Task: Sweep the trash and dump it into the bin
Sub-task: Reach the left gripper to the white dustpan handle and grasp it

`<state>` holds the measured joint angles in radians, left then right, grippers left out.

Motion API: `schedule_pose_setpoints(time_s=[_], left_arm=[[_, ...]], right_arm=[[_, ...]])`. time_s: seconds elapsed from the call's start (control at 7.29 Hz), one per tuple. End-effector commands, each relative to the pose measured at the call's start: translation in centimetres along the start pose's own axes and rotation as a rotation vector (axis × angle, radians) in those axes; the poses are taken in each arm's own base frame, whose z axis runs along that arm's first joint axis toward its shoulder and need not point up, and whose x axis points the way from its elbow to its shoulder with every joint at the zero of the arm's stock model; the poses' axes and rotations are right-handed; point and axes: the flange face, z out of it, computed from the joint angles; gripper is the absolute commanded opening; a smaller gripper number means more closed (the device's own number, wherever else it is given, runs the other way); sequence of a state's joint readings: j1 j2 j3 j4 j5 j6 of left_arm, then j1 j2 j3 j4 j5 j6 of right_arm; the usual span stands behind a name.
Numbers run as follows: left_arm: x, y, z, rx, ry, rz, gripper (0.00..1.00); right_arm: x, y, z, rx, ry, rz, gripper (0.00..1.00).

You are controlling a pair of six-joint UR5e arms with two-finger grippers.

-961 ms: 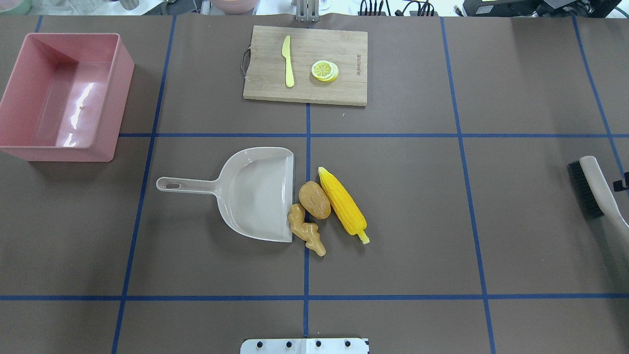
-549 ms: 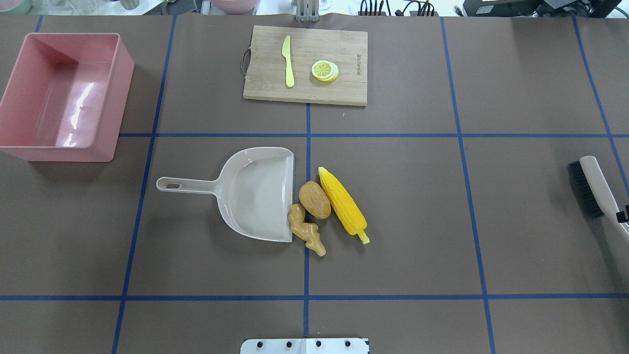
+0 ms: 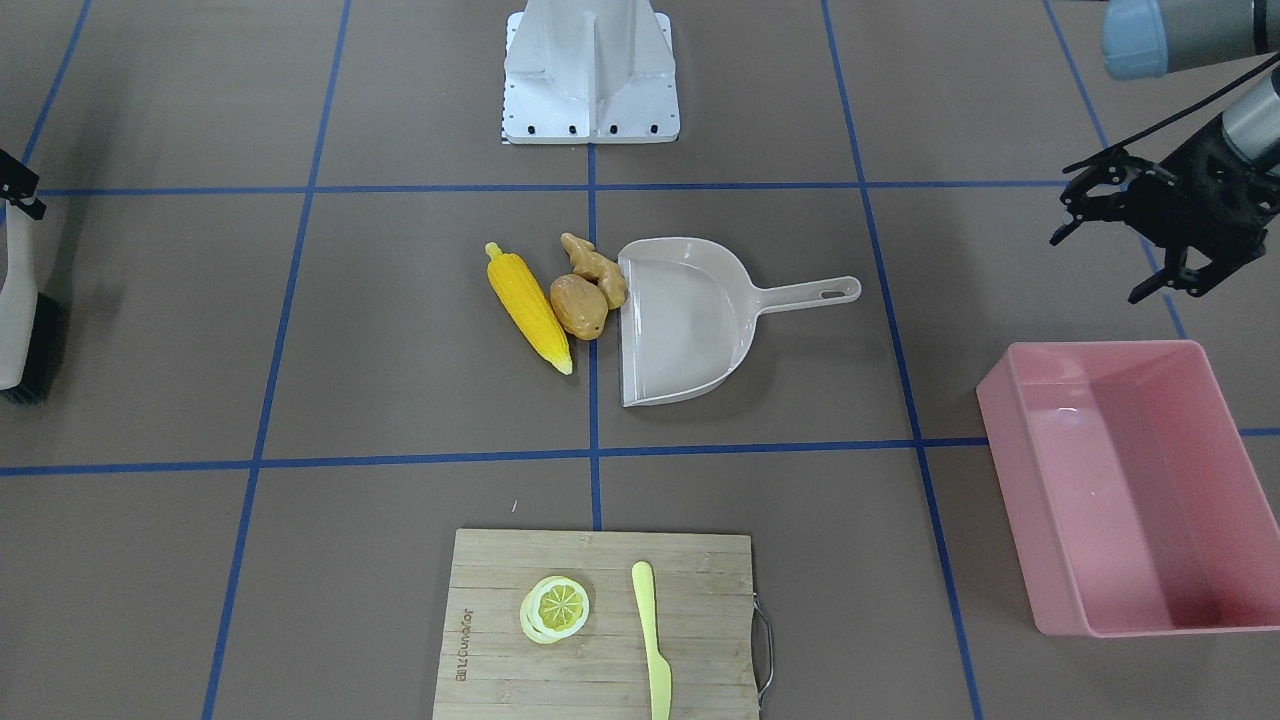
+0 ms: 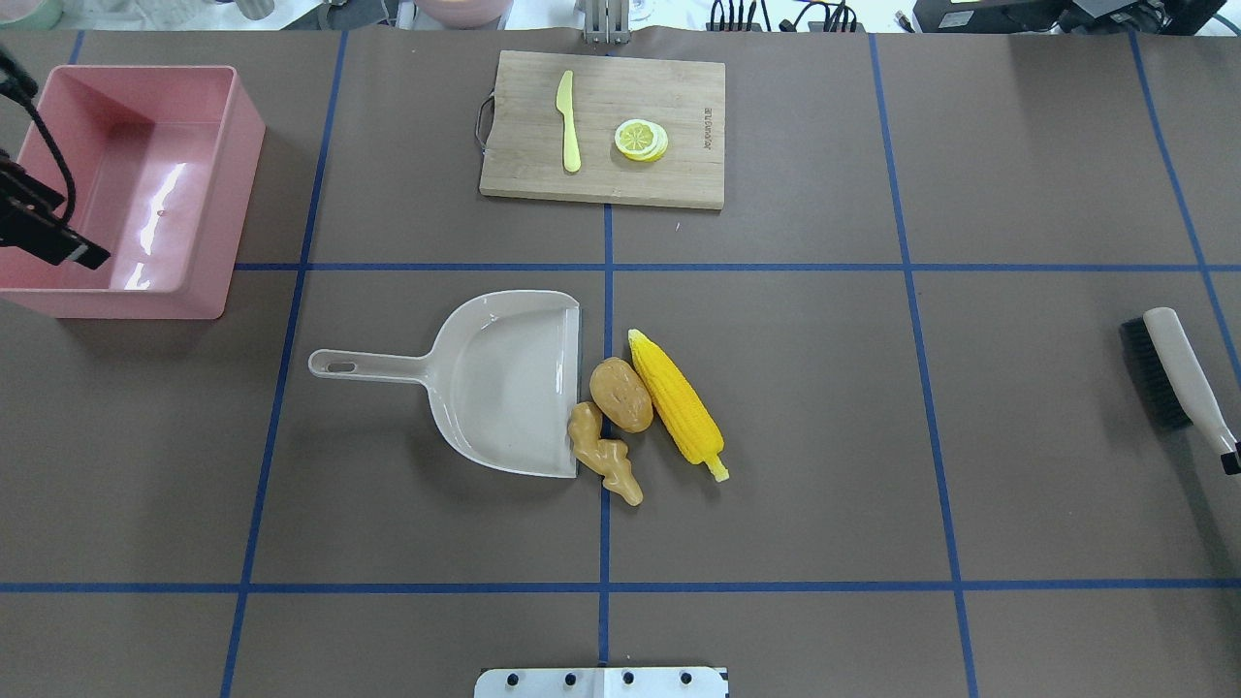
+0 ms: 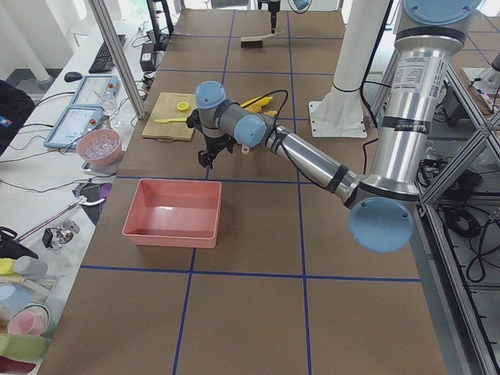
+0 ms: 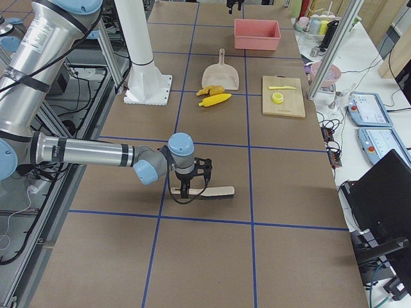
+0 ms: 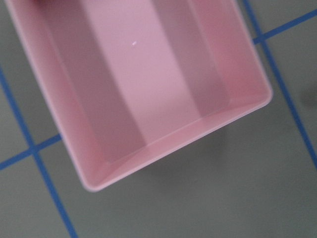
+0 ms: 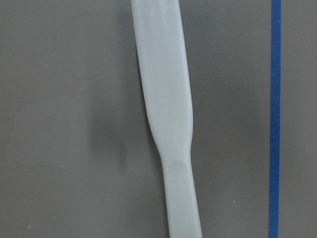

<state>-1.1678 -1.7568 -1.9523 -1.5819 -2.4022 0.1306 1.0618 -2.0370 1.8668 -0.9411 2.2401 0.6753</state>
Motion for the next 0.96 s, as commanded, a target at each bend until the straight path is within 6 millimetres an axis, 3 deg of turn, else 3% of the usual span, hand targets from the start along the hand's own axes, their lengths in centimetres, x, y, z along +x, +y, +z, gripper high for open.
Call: schedule_pose_setpoints(time_s=[0.0, 0.27, 0.41, 0.69, 0.82], left_arm=[[7.8, -6.1, 2.8, 0.085, 0.076, 0.248, 0.98], [15.5, -10.9, 5.3, 0.134, 0.083, 0.414, 0.98], [18.4, -11.9, 6.5, 0.135, 0.106, 0.458, 0.98], [20.1, -12.2, 6.6, 0.242, 0.045, 0.549, 0.98], [19.3, -12.0, 8.2, 0.221, 0.048, 0.537, 0.98]], right_arm=[[0.4, 0.2, 1.0, -0.026, 0.001, 0.002, 1.0], [-0.1, 0.5, 1.6, -0.046, 0.001, -0.014, 1.0], [-0.1, 0.6, 2.0, -0.055, 0.005, -0.016, 0.99], [0.1, 0.7, 2.6, -0.062, 0.016, -0.021, 0.88], [0.1, 0.7, 2.8, -0.067, 0.018, -0.023, 0.74]])
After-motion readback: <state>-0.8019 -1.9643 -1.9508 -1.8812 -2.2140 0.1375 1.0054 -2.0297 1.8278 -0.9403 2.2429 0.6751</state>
